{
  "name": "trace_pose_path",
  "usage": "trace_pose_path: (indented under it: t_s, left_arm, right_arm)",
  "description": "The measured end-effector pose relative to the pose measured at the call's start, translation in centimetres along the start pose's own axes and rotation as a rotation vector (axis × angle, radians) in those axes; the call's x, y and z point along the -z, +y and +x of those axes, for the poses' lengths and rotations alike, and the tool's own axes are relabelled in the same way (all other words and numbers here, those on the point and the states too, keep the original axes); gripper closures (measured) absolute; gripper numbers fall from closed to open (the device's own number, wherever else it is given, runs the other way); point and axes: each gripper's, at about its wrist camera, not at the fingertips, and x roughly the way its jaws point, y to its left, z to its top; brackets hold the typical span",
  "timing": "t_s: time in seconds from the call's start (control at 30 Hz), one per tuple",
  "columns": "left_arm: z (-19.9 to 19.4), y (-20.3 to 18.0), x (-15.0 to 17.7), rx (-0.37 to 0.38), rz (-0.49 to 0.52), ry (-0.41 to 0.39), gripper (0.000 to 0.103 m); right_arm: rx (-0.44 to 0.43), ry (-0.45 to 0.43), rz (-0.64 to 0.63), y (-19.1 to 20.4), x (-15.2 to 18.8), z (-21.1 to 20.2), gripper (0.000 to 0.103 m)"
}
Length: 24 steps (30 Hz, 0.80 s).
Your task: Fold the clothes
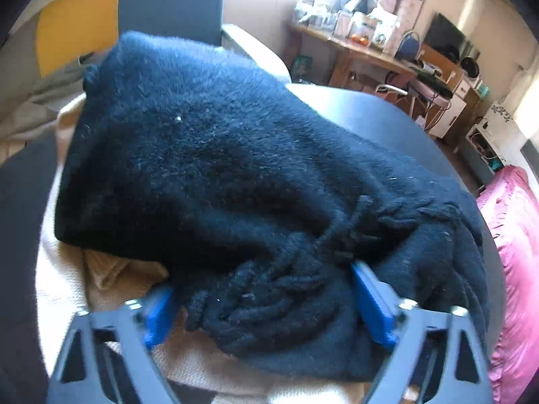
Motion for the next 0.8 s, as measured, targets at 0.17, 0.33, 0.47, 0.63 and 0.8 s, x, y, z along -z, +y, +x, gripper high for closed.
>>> trace_pose_path:
  t_s: [0.17, 0.33, 0.47, 0.63, 0.8]
  left_arm:
    - [0.1, 0.6, -4.3, 0.212, -0.133, 0.034, 0.04]
    - [0.0, -3.3, -11.8, 0.363, -0.122, -0.018, 0.041]
    - [2.0, -8.4, -18.1, 0.526, -0.093, 0.021, 0.039]
    - [6.3, -14.0, -22.8, 0.659, -0.157, 0.105, 0.038]
    - [10.3, -19.0, -23.6, 0.683, -0.182, 0.198, 0.038]
  right_arm:
    - [-0.134, -0.052, 0.14, -2.8, 0.4, -2.1, 0.072]
    - [-0.3, -0.088, 0.239, -4.3, 1.4, -3.1, 0.09]
    - [-0.387, -0.118, 0.26, -4.6, 3.2, -4.1, 0.091]
    - [-0.394, -0.169, 0.242, -3.8, 6.1, -5.6, 0.089]
    - [-0.393, -0.175, 0.237, -3.6, 8.4, -4.7, 0.059]
